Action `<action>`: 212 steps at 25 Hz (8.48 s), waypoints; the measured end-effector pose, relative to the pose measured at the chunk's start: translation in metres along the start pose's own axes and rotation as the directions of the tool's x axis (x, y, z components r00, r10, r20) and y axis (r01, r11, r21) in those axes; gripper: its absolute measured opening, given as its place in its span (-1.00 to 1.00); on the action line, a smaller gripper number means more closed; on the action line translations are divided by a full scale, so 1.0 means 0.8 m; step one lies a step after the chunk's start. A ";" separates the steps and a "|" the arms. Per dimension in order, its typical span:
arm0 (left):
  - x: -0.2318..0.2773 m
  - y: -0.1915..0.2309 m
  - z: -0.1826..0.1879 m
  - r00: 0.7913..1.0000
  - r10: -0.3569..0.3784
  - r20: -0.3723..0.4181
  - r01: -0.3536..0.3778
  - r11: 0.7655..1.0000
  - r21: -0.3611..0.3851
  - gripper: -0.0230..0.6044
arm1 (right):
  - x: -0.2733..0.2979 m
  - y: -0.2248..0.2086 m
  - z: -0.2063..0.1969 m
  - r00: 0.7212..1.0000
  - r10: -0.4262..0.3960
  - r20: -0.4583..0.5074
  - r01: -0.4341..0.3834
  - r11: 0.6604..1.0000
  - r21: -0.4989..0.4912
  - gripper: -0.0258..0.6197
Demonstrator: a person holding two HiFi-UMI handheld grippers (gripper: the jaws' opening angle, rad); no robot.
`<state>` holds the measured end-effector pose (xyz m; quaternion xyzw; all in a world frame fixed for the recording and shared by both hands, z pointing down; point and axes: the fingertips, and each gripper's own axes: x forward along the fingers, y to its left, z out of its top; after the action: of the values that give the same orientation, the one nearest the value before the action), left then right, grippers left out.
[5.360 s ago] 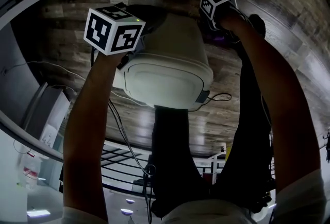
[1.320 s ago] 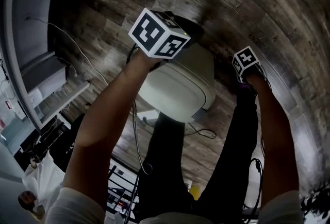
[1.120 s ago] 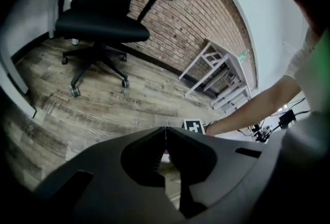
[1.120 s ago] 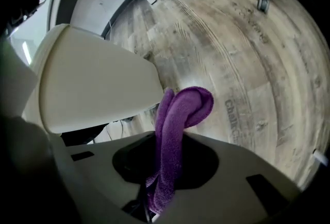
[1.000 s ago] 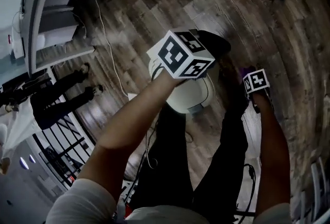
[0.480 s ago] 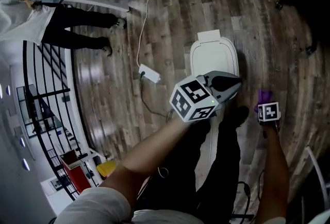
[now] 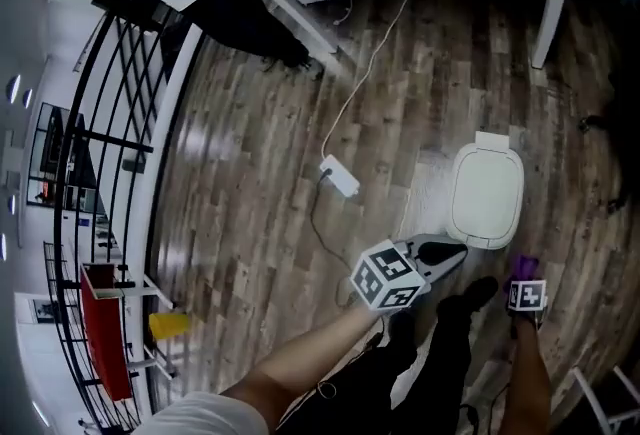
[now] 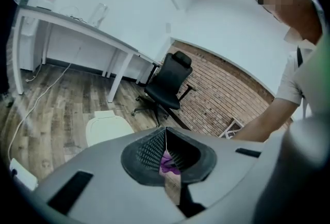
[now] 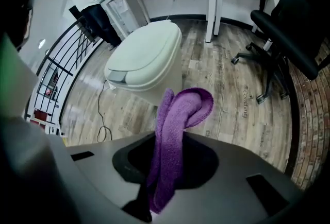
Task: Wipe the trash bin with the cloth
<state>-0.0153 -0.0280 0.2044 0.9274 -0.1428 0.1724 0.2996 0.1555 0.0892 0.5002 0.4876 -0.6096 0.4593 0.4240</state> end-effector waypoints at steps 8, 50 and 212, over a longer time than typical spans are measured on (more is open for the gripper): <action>-0.202 -0.061 -0.027 0.998 0.001 0.070 0.002 0.999 -0.051 -0.91 | -0.102 0.107 -0.044 0.996 -0.084 0.002 0.084 0.996 -0.038 -0.69; -0.165 -0.131 -0.142 0.959 0.227 0.170 -0.201 0.967 -0.157 -0.91 | -0.114 0.041 -0.074 0.983 -0.151 0.108 0.177 0.936 -0.306 -0.69; 0.002 0.160 -0.467 0.946 0.145 0.290 -0.153 0.988 0.003 -0.92 | 0.329 0.123 -0.021 0.950 -0.071 0.304 0.230 0.817 -0.529 -0.68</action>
<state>-0.1486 0.0978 0.5545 0.9329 -0.2525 0.0589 0.2497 0.0162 0.0617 0.7432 0.4476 -0.7278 0.1552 0.4959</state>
